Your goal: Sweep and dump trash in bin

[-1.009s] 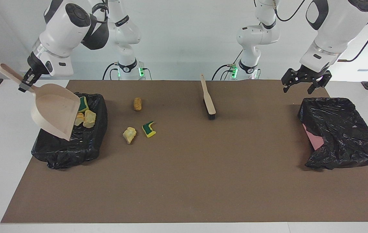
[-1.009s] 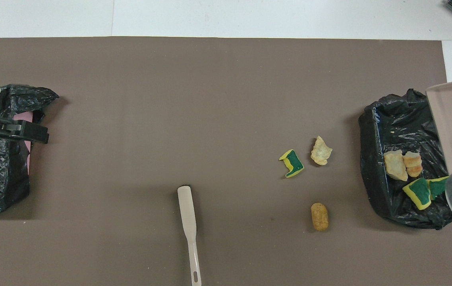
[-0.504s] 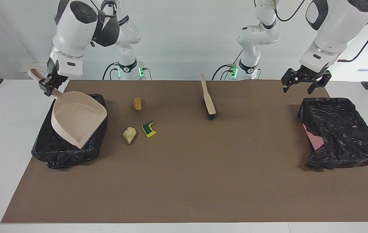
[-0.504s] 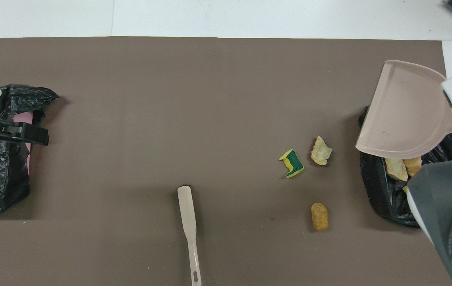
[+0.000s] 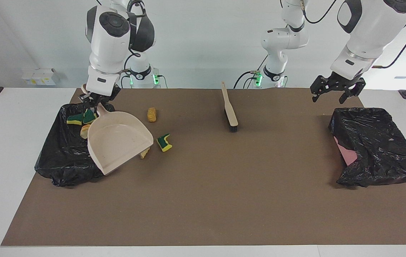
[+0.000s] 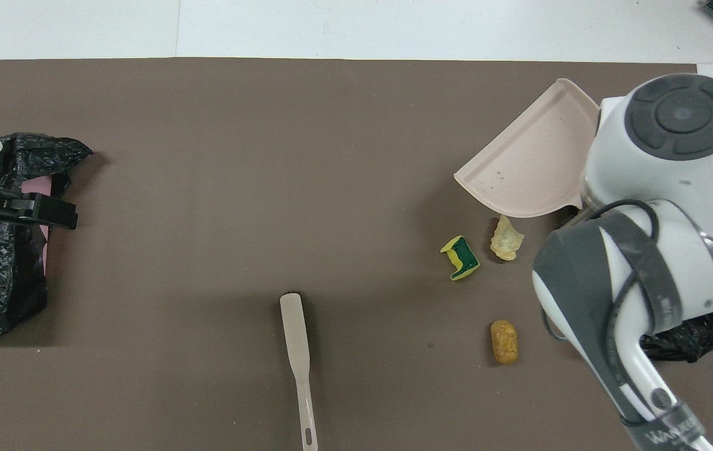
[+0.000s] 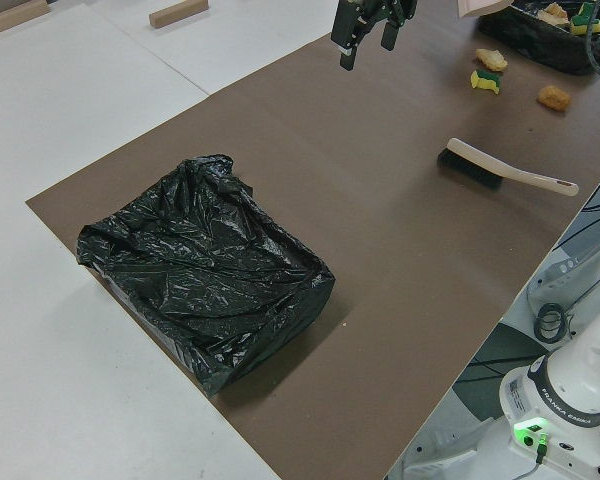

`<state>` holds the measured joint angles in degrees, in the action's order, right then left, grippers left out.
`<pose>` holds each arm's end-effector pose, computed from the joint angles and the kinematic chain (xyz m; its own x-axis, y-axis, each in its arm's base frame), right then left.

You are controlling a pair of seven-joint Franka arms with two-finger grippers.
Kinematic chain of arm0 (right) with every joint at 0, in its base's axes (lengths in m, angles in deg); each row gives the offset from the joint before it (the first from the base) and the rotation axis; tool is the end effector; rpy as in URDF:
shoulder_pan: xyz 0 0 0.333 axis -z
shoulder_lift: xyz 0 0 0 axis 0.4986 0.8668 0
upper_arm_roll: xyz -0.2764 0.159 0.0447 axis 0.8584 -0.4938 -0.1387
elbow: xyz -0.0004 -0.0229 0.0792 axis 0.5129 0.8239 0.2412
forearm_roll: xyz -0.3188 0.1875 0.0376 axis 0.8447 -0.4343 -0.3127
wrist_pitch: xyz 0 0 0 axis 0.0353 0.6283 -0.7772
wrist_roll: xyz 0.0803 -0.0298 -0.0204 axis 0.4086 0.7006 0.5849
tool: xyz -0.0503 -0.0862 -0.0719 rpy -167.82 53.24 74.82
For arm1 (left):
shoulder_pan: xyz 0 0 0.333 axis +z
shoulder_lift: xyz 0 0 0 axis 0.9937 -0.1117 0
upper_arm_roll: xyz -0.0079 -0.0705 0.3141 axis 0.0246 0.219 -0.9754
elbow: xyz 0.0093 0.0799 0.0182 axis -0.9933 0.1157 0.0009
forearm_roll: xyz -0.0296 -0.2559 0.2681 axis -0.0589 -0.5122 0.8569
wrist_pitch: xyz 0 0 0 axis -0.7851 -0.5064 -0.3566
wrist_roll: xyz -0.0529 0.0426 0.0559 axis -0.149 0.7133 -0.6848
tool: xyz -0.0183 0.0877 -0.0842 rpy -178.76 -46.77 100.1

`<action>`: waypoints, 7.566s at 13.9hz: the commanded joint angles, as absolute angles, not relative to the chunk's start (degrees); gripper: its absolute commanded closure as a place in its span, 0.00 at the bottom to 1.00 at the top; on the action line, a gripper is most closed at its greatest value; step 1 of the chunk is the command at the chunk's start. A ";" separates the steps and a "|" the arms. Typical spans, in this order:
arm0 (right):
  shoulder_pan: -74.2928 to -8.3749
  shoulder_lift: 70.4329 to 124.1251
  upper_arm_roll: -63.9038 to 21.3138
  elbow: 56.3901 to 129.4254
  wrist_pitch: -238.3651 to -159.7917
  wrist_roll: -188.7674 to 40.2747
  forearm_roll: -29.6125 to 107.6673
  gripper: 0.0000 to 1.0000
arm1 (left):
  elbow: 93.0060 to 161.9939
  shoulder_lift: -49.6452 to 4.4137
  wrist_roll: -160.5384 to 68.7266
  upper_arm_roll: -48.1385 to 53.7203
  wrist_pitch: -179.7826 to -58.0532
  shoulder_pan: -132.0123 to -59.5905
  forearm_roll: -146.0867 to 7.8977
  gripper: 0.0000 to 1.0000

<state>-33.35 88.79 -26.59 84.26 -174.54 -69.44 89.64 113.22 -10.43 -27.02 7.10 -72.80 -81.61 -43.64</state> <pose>0.5514 0.1093 0.5233 0.8486 0.4812 -0.2198 0.5268 -0.8062 0.2692 0.5202 -0.0496 0.6002 0.9882 -0.1531 -0.0085 -0.1532 -0.9882 -0.0086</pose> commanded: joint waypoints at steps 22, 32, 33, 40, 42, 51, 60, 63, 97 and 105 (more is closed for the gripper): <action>-56.45 116.03 -26.75 69.66 -197.84 -117.84 68.30 1.00 | 115.16 -8.86 -26.77 7.15 -73.79 -81.65 -44.31 0.00; -57.51 117.88 -26.75 70.02 -201.36 -122.94 66.98 0.76 | 114.37 -9.83 -27.12 7.23 -73.96 -81.91 -44.49 0.00; -57.51 117.88 -26.75 69.93 -201.36 -122.94 66.98 0.76 | 114.37 -10.09 -27.12 7.23 -74.14 -81.91 -44.49 0.00; -58.03 114.73 -26.75 70.45 -199.70 -123.55 66.80 0.49 | 114.01 -13.08 -27.74 7.58 -76.59 -82.26 -46.07 0.00; -58.73 112.97 -26.84 70.63 -196.11 -124.87 66.81 0.43 | 114.28 -14.05 -28.61 7.59 -78.08 -83.76 -46.07 0.00; -67.78 95.58 -27.02 94.33 -195.21 -128.39 66.19 0.35 | 114.28 -21.25 -37.57 7.50 -87.57 -91.83 -45.98 0.00; -75.79 87.74 -27.10 112.46 -206.46 -127.34 61.44 0.32 | 117.78 -27.58 -48.39 7.50 -98.56 -103.70 -45.45 0.00; -76.49 87.74 -27.10 112.90 -206.46 -127.51 61.36 0.36 | 122.18 -27.76 -53.39 7.50 -104.35 -106.43 -45.45 0.00; -49.60 64.19 -26.75 126.95 -167.35 -134.81 67.60 1.00 | 123.86 -26.80 -57.63 6.79 -103.41 -109.25 -41.76 1.00; -46.17 59.45 -26.84 134.16 -172.61 -127.78 63.20 1.00 | 124.21 -18.72 -34.37 6.88 -88.57 -102.58 -41.58 1.00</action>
